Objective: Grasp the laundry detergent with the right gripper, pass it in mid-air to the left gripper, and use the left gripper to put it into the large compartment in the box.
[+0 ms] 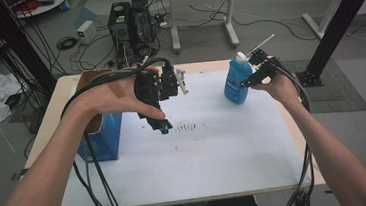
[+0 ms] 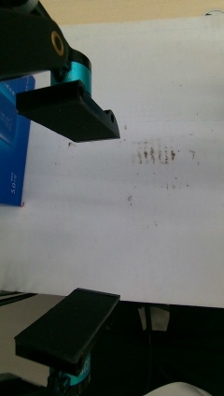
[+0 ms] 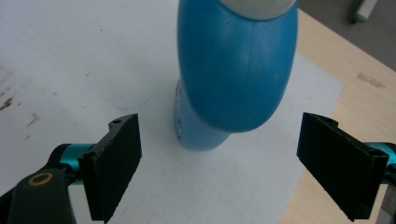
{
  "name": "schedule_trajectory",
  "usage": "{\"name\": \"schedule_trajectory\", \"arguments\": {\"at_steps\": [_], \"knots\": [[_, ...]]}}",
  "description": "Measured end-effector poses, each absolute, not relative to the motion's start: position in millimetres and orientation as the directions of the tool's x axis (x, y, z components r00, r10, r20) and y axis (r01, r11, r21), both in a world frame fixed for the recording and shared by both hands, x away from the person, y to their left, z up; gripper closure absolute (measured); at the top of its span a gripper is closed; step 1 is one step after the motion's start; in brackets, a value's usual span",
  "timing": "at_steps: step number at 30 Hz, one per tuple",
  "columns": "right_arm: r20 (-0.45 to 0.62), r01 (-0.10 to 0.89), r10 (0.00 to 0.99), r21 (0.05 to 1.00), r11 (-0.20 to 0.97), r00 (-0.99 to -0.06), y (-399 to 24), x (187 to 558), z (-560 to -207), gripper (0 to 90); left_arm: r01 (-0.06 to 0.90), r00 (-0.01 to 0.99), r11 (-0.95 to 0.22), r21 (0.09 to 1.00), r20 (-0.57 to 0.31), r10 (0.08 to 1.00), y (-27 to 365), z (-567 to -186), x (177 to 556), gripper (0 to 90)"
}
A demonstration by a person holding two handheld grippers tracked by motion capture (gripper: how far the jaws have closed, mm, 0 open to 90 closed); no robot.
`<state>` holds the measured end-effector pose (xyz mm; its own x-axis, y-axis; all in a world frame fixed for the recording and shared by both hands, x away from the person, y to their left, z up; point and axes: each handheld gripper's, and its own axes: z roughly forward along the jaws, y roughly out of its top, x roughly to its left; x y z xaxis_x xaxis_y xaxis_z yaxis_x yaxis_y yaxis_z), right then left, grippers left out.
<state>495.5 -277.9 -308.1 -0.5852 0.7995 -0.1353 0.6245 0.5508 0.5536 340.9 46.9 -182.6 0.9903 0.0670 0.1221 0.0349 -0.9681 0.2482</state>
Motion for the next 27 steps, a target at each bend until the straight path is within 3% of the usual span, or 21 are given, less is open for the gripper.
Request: {"name": "schedule_trajectory", "arguments": {"at_steps": [27], "knots": [[-0.07,0.613,0.837,0.648,0.452,-0.543,-273.5,519.6,-336.0,13.3,0.057,0.993,-0.97,0.238,0.088,0.079,50.8,-195.7,350.8,17.7]]}}
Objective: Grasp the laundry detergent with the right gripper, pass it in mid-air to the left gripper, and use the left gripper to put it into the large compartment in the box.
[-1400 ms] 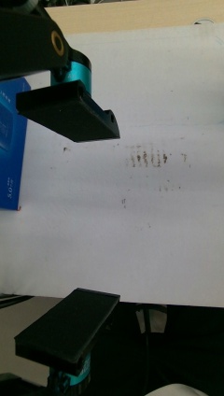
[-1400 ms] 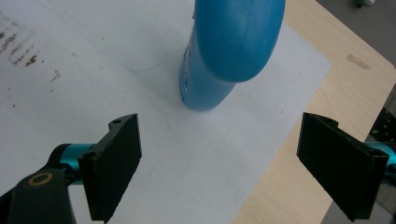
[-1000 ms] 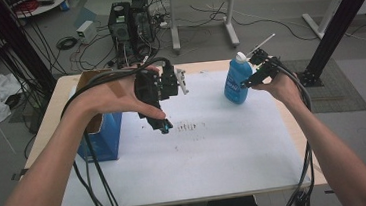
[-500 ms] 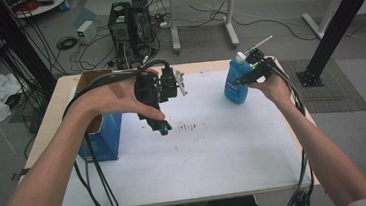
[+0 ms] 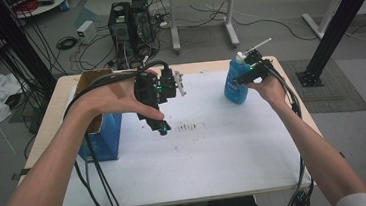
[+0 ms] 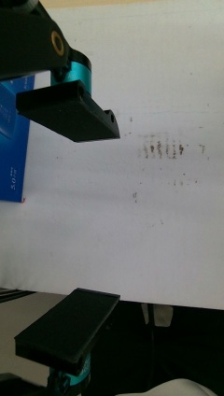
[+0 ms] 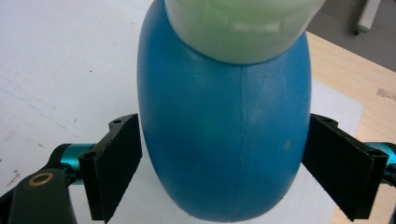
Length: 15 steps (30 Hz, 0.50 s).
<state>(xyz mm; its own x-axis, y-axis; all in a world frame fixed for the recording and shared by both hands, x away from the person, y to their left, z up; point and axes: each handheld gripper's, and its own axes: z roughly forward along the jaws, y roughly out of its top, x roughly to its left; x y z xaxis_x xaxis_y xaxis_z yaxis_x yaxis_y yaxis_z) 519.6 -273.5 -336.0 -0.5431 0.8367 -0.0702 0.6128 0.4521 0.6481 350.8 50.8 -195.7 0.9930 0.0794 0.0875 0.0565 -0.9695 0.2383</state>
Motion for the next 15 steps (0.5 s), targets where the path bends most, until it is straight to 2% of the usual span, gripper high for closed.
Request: {"name": "schedule_trajectory", "arguments": {"at_steps": [10,12,15], "knots": [[-0.069,0.614,0.835,0.645,0.454,-0.545,-270.6,523.2,-342.1,13.6,0.063,0.993,-0.969,0.239,0.081,0.085,52.8,-199.4,353.2,17.7],[-0.067,0.614,0.833,0.644,0.457,-0.549,-269.6,523.3,-342.9,17.0,0.065,0.993,-0.968,0.241,0.079,0.087,53.5,-200.1,353.1,17.7],[-0.066,0.612,0.831,0.645,0.458,-0.552,-269.2,523.5,-343.1,17.0,0.064,0.993,-0.968,0.242,0.077,0.085,54.5,-201.2,353.0,17.7]]}}
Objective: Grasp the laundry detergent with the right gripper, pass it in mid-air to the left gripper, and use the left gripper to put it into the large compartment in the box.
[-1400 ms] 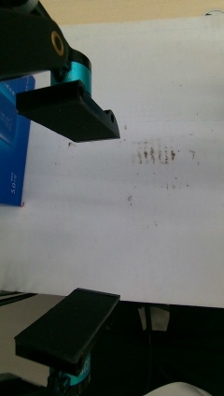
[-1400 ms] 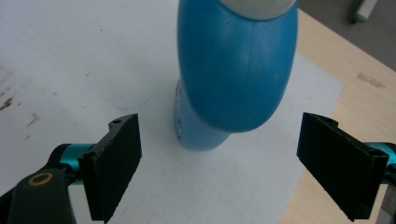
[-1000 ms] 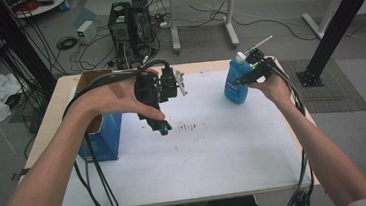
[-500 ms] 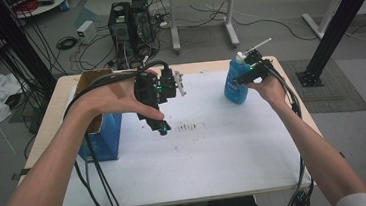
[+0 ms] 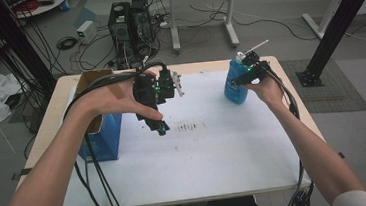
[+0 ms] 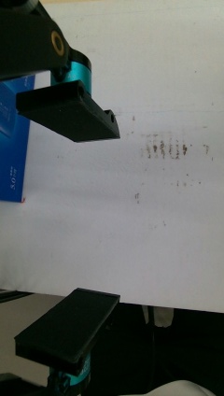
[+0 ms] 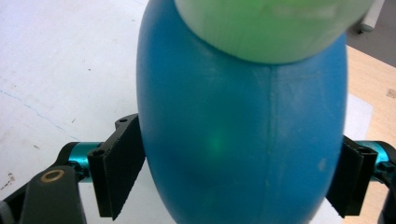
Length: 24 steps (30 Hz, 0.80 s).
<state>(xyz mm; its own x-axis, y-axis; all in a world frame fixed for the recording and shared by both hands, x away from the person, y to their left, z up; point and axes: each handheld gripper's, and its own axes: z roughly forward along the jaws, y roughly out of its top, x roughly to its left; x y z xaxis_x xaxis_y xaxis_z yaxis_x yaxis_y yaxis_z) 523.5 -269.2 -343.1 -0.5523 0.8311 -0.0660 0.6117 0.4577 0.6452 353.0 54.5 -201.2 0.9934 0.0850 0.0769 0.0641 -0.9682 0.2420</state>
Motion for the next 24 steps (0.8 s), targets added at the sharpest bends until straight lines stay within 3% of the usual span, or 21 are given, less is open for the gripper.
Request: {"name": "schedule_trajectory", "arguments": {"at_steps": [5,24], "knots": [[-0.06,0.6,0.833,0.666,0.443,-0.549,-269.8,522.5,-342.7,23.0,0.067,0.993,-0.967,0.246,0.076,0.089,56.3,-202.4,352.7,17.7],[-0.046,0.6,0.835,0.674,0.431,-0.548,-267.2,524.8,-347.4,28.6,0.068,0.993,-0.967,0.245,0.079,0.09,57.4,-202.7,353.7,17.7]]}}
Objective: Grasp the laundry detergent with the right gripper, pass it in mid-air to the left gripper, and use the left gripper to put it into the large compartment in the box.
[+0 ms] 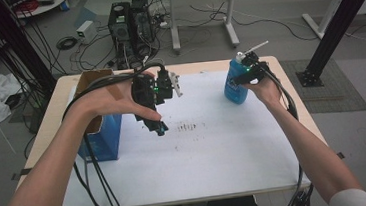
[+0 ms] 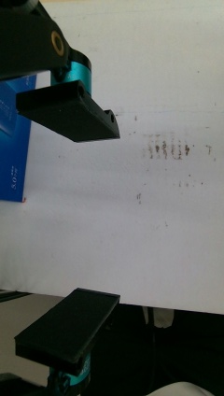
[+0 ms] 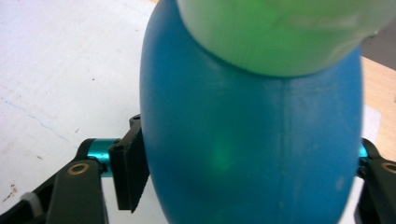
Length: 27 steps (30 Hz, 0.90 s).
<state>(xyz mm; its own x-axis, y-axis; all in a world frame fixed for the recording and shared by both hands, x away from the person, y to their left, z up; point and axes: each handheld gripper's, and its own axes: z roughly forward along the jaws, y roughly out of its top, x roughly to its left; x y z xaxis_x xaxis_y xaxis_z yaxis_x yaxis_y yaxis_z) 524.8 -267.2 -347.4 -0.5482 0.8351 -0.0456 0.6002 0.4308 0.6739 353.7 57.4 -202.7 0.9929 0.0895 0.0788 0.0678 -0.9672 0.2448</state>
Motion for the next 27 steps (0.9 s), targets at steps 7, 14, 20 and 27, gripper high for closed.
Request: {"name": "schedule_trajectory", "arguments": {"at_steps": [7,14,20,27], "knots": [[-0.031,0.595,0.834,0.685,0.419,-0.551,-267.2,524.8,-346.4,33.2,0.068,0.993,-0.967,0.247,0.078,0.09,56.8,-203.0,354.6,17.7],[-0.029,0.598,0.837,0.686,0.414,-0.547,-268.7,525.9,-347.5,37.9,0.069,0.993,-0.966,0.247,0.077,0.09,57.6,-204.5,355.5,17.7],[-0.043,0.593,0.836,0.686,0.423,-0.547,-268.0,526.0,-348.4,41.5,0.071,0.993,-0.966,0.247,0.074,0.092,58.3,-205.6,356.3,17.7],[-0.019,0.594,0.839,0.697,0.401,-0.543,-270.6,525.6,-348.9,44.1,0.072,0.993,-0.966,0.247,0.075,0.093,58.3,-206.2,356.7,17.7]]}}
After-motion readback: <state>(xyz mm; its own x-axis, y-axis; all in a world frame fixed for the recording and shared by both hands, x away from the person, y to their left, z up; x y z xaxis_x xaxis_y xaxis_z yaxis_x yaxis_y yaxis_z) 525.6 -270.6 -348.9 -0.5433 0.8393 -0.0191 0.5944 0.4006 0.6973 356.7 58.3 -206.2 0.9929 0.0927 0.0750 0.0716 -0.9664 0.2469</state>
